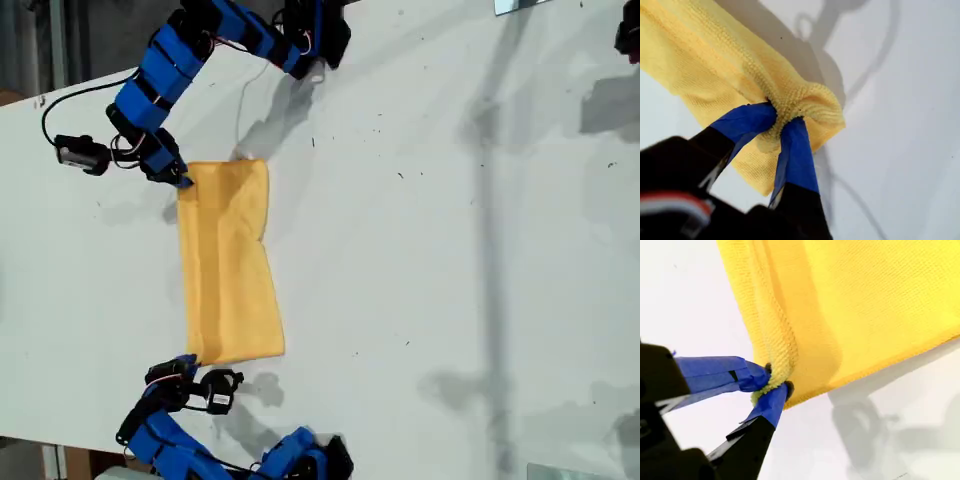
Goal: Grasp corners of a square towel and fold twice.
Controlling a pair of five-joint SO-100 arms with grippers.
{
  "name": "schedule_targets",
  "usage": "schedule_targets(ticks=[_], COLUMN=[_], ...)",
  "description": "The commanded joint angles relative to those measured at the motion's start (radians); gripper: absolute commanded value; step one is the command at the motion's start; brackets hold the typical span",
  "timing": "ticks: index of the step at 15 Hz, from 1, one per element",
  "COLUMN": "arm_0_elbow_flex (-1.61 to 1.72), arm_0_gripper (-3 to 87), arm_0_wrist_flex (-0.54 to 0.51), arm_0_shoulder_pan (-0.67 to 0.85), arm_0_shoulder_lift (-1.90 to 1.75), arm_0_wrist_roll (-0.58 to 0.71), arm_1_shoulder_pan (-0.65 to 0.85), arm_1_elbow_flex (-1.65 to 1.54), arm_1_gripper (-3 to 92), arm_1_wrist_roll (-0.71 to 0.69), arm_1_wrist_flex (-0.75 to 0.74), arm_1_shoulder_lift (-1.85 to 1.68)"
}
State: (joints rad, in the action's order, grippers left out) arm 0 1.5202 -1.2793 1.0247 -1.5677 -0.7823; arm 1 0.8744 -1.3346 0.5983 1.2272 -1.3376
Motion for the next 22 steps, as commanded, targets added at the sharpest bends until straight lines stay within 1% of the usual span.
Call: schedule_targets(ticks=[1, 3, 4, 5, 6, 7, 9, 10, 11, 12, 14, 17, 19, 20, 21, 22], arm_0_elbow_flex=[0.012, 0.114, 0.15, 0.225, 0.313, 0.4, 0.509, 0.531, 0.531, 0.522, 0.492, 0.459, 0.428, 0.44, 0.434, 0.313], arm_0_gripper=[-0.2, -0.2, -0.2, -0.2, -0.2, -0.2, -0.2, -0.2, 1.5, 14.1, 14.0, 14.0, 14.0, 14.0, 14.0, 14.0], arm_0_wrist_flex=[-0.063, -0.121, -0.16, -0.156, -0.132, -0.091, -0.009, 0.012, 0.025, 0.025, 0.015, -0.054, -0.149, -0.158, -0.158, -0.325], arm_0_shoulder_pan=[-0.04, -0.225, -0.267, -0.308, -0.36, -0.411, -0.456, -0.459, -0.457, -0.457, -0.459, -0.485, -0.474, -0.466, -0.453, -0.403], arm_0_shoulder_lift=[-0.035, -0.314, -0.397, -0.477, -0.552, -0.618, -0.64, -0.612, -0.572, -0.545, -0.532, -0.466, -0.525, -0.626, -0.657, -0.623], arm_0_wrist_roll=[-0.041, -0.144, -0.176, -0.207, -0.249, -0.293, -0.328, -0.328, -0.301, -0.305, -0.296, -0.295, -0.321, -0.321, -0.282, -0.262], arm_1_shoulder_pan=[-0.04, -0.124, -0.15, -0.183, -0.229, -0.279, -0.31, -0.308, -0.311, -0.314, -0.287, -0.23, -0.193, -0.167, -0.15, -0.135], arm_1_elbow_flex=[0.006, -0.081, -0.118, -0.173, -0.264, -0.377, -0.499, -0.531, -0.54, -0.54, -0.54, -0.522, -0.499, -0.52, -0.522, -0.489], arm_1_gripper=[-0.1, -0.1, -0.1, -0.1, -0.1, -0.1, -0.1, 3.5, 27.4, 28.3, 31.8, 34.2, 34.7, 34.4, 34.3, 34.5], arm_1_wrist_roll=[-0.008, 0.026, 0.043, 0.063, 0.098, 0.138, 0.172, 0.175, 0.169, 0.167, 0.158, 0.124, 0.103, 0.092, 0.083, 0.069], arm_1_wrist_flex=[0.012, 0.063, 0.092, 0.106, 0.095, 0.04, -0.04, -0.067, -0.078, -0.075, -0.063, -0.023, 0.046, 0.064, 0.087, 0.14], arm_1_shoulder_lift=[-0.017, -0.181, -0.242, -0.281, -0.325, -0.373, -0.393, -0.391, -0.38, -0.379, -0.39, -0.408, -0.459, -0.535, -0.575, -0.583])
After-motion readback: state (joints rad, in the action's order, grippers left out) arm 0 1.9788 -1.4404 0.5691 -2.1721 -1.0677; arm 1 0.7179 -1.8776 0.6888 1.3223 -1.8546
